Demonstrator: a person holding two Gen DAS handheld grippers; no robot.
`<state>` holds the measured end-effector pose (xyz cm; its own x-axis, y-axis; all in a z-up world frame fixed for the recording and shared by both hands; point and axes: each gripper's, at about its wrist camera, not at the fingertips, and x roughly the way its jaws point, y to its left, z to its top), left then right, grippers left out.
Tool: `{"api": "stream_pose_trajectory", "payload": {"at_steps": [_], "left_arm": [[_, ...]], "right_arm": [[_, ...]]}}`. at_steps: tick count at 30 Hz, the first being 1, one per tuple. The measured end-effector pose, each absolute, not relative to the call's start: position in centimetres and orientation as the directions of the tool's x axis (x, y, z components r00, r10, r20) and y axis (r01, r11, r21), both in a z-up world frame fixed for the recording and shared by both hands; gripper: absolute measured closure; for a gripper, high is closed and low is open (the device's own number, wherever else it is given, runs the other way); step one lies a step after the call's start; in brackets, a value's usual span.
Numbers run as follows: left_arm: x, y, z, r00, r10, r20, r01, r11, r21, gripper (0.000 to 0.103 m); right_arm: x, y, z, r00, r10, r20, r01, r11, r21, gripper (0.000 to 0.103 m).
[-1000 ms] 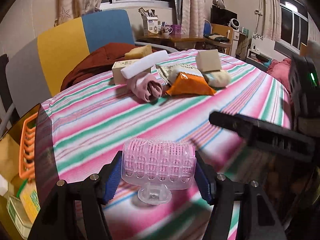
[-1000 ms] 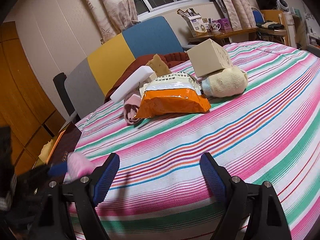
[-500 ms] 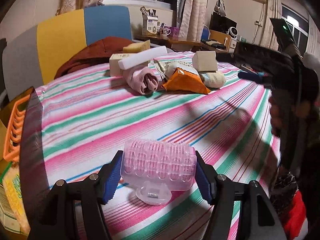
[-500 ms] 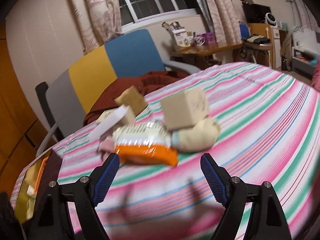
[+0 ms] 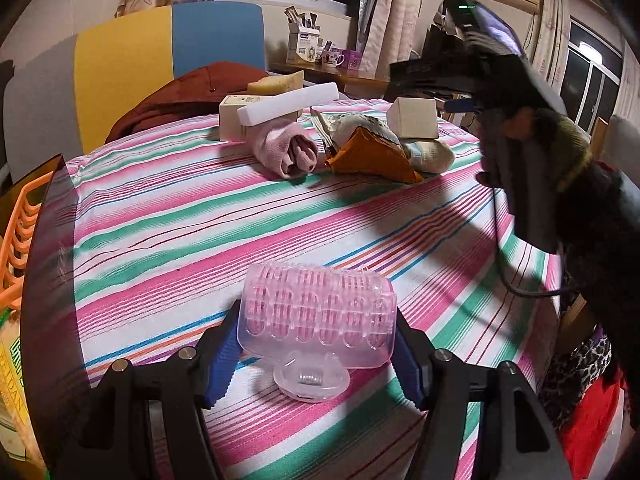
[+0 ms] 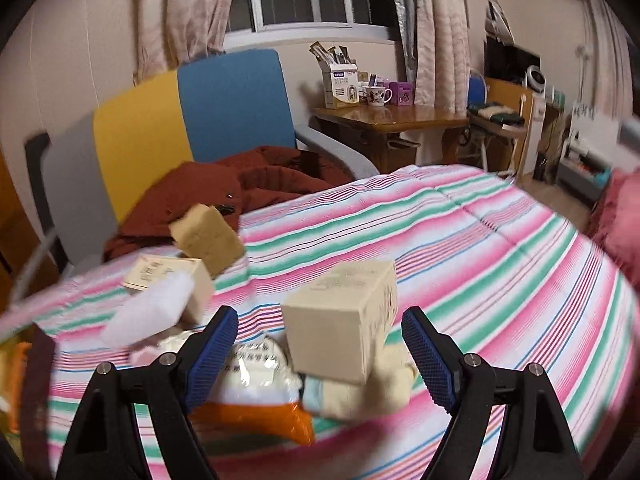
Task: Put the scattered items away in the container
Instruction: 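Close the right tool on the beige cardboard box and lift it, then carry the pink roller and beige box toward the gold tin with both tools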
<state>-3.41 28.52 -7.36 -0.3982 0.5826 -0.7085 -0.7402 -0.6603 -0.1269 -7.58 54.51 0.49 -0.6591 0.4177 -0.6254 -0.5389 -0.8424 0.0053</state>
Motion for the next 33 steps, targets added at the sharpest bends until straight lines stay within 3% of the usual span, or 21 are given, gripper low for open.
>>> {"api": "stream_pose_trajectory", "payload": {"at_steps": [4,10,13,16,20,33], "left_arm": [[-3.4,28.5,-7.4,-0.396,0.583,-0.709,-0.742,-0.659,-0.127,0.036],[-3.4,28.6,-7.5,-0.393,0.585,-0.709,-0.743,-0.657,-0.13,0.036],[-3.4,28.6,-7.5,-0.394,0.584,-0.71,-0.744,-0.656,-0.128,0.036],[-3.4,28.6,-7.6,-0.393,0.585,-0.71,-0.744,-0.656,-0.128,0.036],[-3.5,28.5,-7.6,-0.392,0.586,-0.709,-0.744,-0.655,-0.13,0.036],[-3.3,28.5,-7.5,-0.401,0.581,-0.708,-0.742,-0.659,-0.121,0.036]], "right_arm": [[-9.4,55.0,-0.6,-0.608,0.473,-0.638,-0.569,-0.82,-0.067,0.018],[-10.3,56.5,-2.0,-0.598,0.453,-0.661,-0.584,-0.811,-0.027,0.019],[-10.3,57.0,-2.5,-0.593,0.447,-0.669,-0.585,-0.811,-0.023,0.036],[-10.2,57.3,-2.8,-0.599,0.447,-0.664,-0.582,-0.813,-0.023,0.039],[-9.4,57.3,-2.6,-0.619,0.422,-0.663,-0.562,-0.827,-0.002,0.053],[-3.4,54.1,-0.1,-0.731,0.338,-0.593,-0.485,-0.868,0.104,0.053]]}}
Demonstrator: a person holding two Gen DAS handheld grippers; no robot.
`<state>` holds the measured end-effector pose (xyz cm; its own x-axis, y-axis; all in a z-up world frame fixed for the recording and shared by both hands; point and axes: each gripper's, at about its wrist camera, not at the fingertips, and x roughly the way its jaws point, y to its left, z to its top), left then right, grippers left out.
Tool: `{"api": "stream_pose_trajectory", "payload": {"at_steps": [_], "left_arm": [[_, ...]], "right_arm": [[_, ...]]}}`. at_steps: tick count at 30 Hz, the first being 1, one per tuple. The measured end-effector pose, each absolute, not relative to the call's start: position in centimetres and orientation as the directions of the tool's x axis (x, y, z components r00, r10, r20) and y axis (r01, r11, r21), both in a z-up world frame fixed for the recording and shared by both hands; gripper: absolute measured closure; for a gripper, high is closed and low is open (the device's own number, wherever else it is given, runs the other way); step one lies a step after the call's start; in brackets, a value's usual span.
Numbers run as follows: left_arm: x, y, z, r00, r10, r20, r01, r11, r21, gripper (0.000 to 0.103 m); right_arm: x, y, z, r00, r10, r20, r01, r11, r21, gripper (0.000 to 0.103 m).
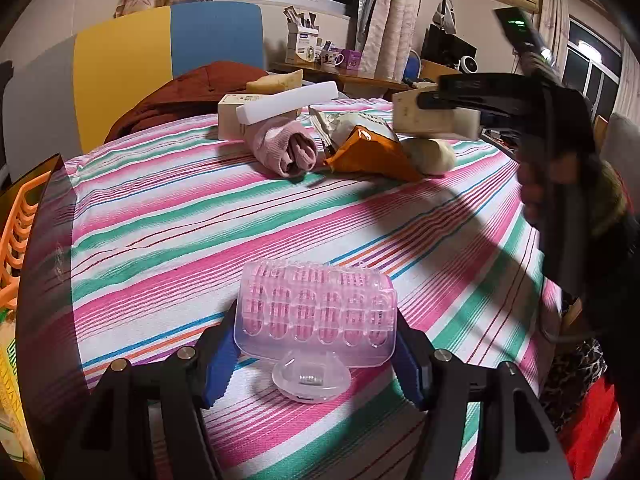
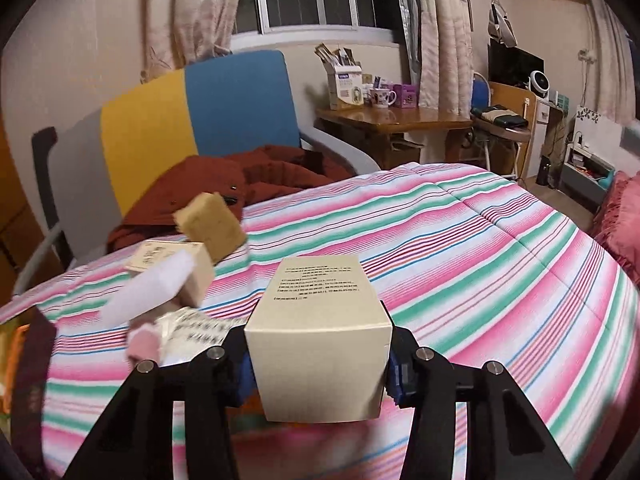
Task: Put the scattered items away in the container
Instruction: 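Carry the pink roller and beige box toward the gold tin with both tools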
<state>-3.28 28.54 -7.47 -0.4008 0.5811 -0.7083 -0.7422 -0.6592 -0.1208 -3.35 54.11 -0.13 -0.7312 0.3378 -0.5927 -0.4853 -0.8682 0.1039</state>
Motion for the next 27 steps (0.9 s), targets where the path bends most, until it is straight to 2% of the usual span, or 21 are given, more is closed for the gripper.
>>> {"api": "stream_pose_trajectory", "payload": {"at_steps": [13,27], "left_arm": [[-2.8,28.8,-7.2,-0.423,0.559,-0.713,-0.737,-0.67,-0.088,0.036],[-0.9,28.4,-7.1,-0.491,0.512,-0.705,-0.721,-0.693,-0.002,0.036]], "right_arm": [[3.6,48.9,0.5,-0.787,0.287,-0.547,-0.409,-0.906,0.113,0.053],[6.9,44.9,-3.0,-0.783,0.208,-0.587,-0.37,-0.913,0.17,0.053]]}}
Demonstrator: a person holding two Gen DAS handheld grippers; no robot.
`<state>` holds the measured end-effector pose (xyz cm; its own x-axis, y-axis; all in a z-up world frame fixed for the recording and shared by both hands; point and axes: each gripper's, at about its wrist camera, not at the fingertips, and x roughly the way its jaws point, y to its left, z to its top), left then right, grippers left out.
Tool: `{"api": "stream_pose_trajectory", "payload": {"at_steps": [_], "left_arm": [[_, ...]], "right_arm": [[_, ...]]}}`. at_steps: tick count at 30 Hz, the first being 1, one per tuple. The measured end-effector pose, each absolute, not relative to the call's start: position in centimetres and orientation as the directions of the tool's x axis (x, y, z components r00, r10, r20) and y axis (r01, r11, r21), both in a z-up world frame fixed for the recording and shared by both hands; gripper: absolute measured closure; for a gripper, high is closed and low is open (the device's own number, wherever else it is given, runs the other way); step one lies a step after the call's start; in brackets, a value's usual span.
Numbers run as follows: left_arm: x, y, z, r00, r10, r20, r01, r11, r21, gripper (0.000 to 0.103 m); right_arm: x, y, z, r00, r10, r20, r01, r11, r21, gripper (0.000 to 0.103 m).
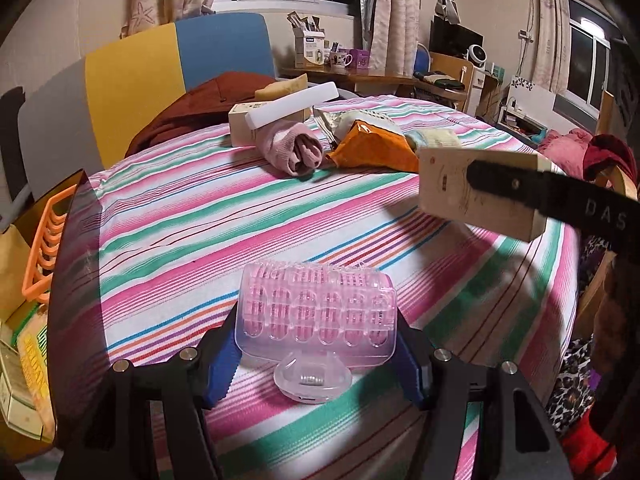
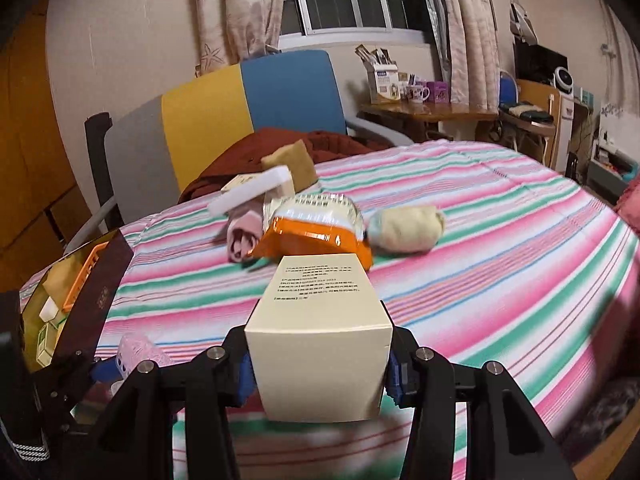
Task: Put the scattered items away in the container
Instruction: 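Carry the pink roller and beige box toward the gold tin with both tools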
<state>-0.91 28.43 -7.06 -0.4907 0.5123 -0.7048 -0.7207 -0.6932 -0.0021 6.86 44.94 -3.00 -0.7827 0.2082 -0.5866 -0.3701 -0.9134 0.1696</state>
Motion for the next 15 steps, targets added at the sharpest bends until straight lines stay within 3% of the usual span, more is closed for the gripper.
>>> {"api": "stream_pose_trajectory", "payload": {"at_steps": [15], "left_arm": [[0.8,27.3,-6.0,-0.519,0.53,-0.671,-0.722,-0.691,0.013,0.036]], "right_arm": [[7.4,43.6,-4.5,-0.774,0.225,-0.592,-0.374,-0.917,0.141,0.053]]}}
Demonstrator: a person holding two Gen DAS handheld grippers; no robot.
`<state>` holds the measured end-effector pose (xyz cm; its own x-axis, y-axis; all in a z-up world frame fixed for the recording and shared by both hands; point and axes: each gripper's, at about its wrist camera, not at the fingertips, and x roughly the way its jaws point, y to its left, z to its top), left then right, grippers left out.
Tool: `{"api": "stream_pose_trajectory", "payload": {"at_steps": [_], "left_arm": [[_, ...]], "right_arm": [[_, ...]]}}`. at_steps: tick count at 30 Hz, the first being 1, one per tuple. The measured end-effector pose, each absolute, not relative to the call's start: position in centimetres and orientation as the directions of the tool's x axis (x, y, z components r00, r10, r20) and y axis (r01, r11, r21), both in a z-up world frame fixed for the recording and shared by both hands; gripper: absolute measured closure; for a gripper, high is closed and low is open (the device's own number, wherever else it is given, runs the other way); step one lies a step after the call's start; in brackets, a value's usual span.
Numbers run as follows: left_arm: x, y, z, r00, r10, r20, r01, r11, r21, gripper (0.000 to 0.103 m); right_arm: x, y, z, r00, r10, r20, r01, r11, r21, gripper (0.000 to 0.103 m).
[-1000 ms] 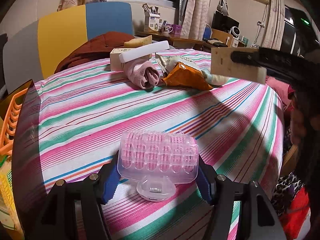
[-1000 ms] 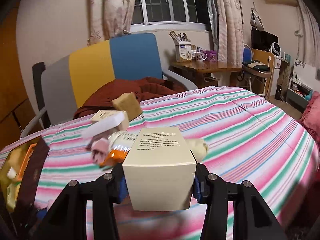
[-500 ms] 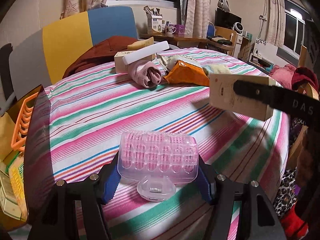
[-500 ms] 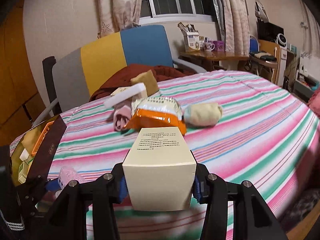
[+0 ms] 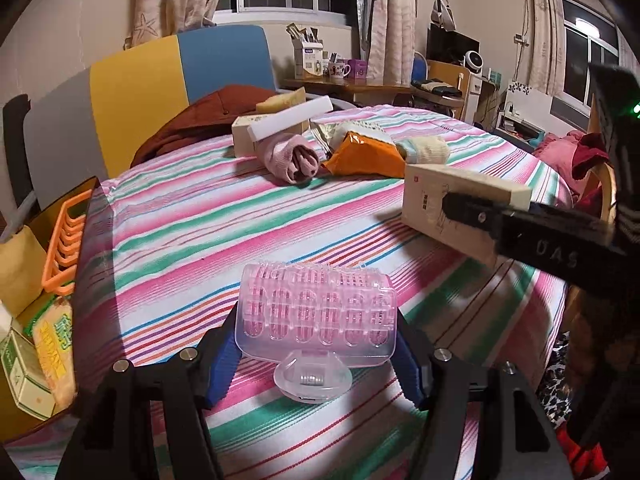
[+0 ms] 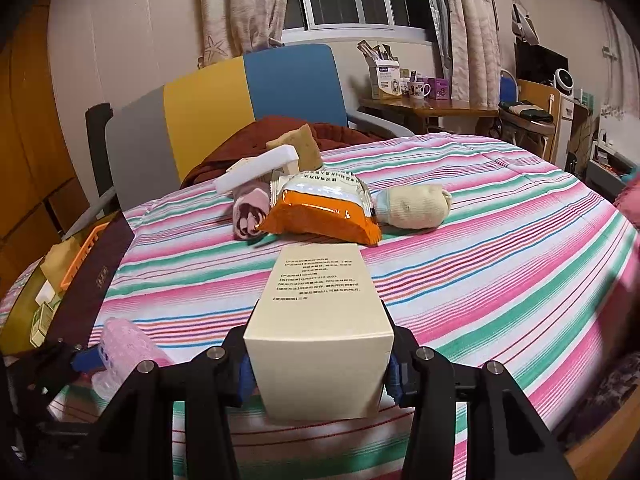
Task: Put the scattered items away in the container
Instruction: 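Carry the pink roller and beige box toward the gold tin with both tools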
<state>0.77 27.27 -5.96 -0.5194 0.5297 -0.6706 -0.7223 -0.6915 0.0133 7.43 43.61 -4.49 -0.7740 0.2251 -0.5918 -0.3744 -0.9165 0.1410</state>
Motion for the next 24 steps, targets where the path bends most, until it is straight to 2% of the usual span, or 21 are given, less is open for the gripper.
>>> {"api": "stream_pose_trajectory", "payload": {"at_steps": [24], "left_arm": [[2.6,26.7,-4.1,-0.548,0.558,-0.623,-0.732,-0.68,0.035,0.036]], "right_arm": [[7.2,43.5,-6.5,-0.767,0.224,-0.602,-0.373,-0.918,0.134,0.053]]}}
